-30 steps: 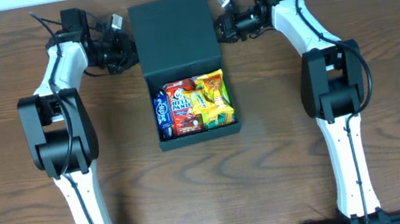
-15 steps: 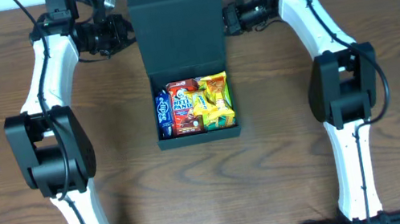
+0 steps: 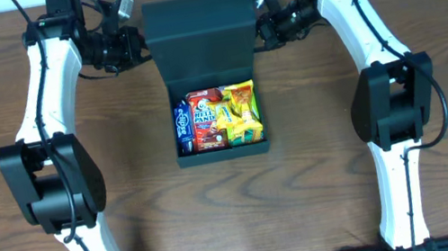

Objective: Pack container

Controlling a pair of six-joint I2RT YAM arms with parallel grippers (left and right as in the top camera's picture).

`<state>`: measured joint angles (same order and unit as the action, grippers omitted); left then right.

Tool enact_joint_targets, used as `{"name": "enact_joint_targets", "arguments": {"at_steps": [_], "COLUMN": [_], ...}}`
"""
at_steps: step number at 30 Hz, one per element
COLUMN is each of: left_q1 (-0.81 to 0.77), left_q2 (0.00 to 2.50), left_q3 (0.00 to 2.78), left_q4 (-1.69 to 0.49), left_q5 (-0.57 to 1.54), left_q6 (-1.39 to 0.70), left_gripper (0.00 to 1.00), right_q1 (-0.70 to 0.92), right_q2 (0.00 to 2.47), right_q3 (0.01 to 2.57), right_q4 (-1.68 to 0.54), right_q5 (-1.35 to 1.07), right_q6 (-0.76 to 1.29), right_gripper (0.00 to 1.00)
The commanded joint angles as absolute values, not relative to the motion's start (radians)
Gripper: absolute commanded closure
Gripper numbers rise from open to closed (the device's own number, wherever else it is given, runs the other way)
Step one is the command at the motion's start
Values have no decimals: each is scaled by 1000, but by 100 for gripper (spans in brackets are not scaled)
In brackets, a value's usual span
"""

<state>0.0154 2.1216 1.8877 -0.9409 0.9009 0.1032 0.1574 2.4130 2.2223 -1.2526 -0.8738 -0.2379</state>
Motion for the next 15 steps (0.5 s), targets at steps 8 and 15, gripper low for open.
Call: {"name": "enact_joint_targets", "arguments": {"at_steps": [8,15], "left_q1": [12,12], "left_q2": [2098,2098], "left_q3": [1911,1910], "left_q4": [-1023,-1059], "left_q5": [836,827], "left_q6": [158,176], "left_gripper": [94,94], "right_q1": [173,171], "right_q2": [2379,2379], "right_q3": [2223,2223], "right_q4": [-1280,-1278], "right_q5": [-816,-811], "right_q6": [-271,-271], "right_gripper": [99,99]}}
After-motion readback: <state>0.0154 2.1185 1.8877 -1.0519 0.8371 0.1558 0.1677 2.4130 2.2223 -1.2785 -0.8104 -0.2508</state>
